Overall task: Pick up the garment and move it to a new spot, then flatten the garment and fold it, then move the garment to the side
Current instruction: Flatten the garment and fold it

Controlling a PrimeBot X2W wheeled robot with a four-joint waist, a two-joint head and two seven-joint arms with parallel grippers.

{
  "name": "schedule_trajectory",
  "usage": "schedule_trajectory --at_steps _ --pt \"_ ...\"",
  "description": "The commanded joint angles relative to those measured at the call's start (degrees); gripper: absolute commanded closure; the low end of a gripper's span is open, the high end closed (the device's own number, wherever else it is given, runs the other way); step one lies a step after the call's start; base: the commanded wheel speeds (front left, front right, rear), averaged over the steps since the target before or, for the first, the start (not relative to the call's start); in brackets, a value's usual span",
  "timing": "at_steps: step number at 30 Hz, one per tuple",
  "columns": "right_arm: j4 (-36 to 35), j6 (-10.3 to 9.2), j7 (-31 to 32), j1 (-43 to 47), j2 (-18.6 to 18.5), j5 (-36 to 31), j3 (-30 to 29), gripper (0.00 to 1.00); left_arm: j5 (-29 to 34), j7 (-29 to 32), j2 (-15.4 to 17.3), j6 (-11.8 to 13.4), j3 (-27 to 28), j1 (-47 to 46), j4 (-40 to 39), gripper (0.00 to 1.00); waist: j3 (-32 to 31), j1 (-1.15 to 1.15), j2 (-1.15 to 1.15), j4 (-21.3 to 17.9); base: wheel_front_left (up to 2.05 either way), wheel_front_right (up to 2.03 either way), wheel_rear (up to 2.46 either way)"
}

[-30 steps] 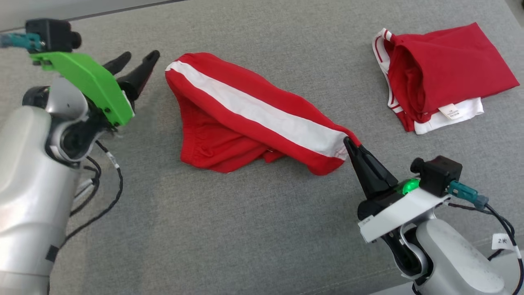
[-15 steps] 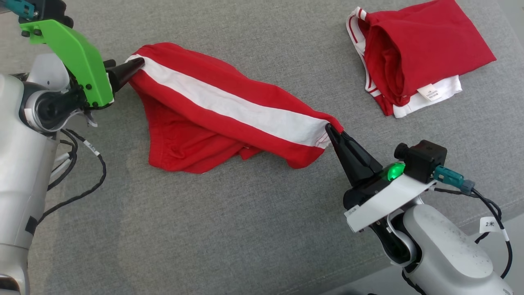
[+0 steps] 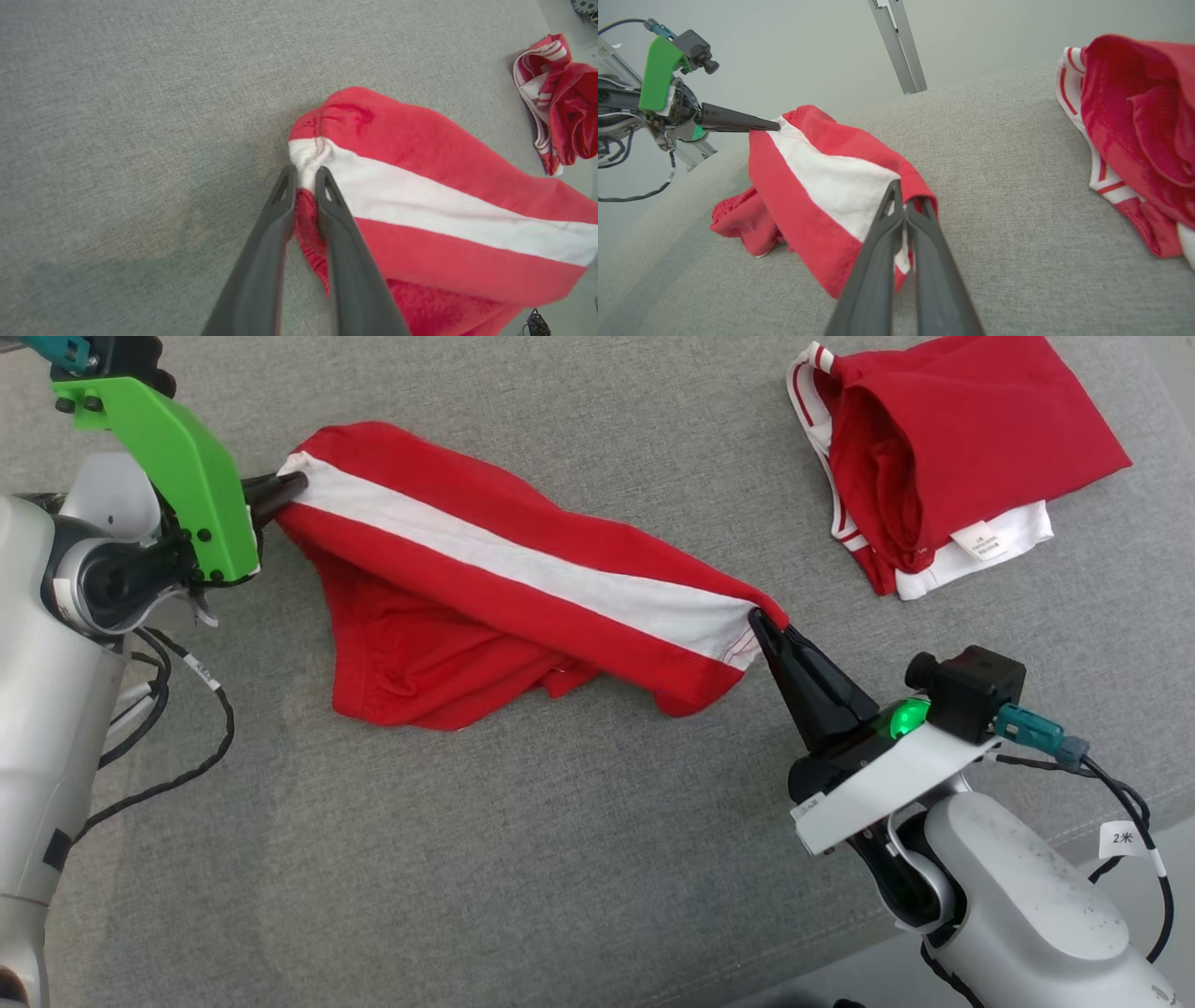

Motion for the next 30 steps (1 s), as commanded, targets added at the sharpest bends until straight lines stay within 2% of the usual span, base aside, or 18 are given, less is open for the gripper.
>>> schedule_trajectory --at_steps 1,9,14,22,30 --pt "0.23 0.0 -0.16 -0.15 -0.23 0.36 -0.11 1.0 -0.43 -0.42 0.3 -0.16 -0.22 0.14 -0.2 1.0 -0.22 0.0 0.0 0.25 0.0 0.0 0.0" --pt "0.59 0.0 -0.16 -1.25 -1.47 0.52 -0.57 1.0 -3.55 -3.17 0.14 -0.17 -1.31 0.1 -2.43 1.0 -1.8 0.0 0.0 1.63 0.0 0.0 0.0" --pt "-0.23 0.0 -0.16 -3.8 -3.98 1.05 -0.7 1.0 -4.62 -7.31 0.39 -0.17 -1.53 -1.44 -4.33 1.0 -3.8 0.0 0.0 2.75 0.0 0.0 0.0" --pt "-0.52 0.0 0.69 -15.73 -10.54 3.15 -0.21 1.0 -6.41 -15.91 -1.08 -0.17 -1.28 -3.85 -7.82 1.0 -9.28 0.0 0.0 5.29 0.0 0.0 0.0" --pt "2.42 -0.01 0.99 -26.55 -11.98 0.69 -2.27 1.0 -5.73 -27.94 -3.03 -0.17 -0.97 -4.26 -9.47 1.0 -15.56 0.0 0.0 8.95 0.0 0.0 0.0"
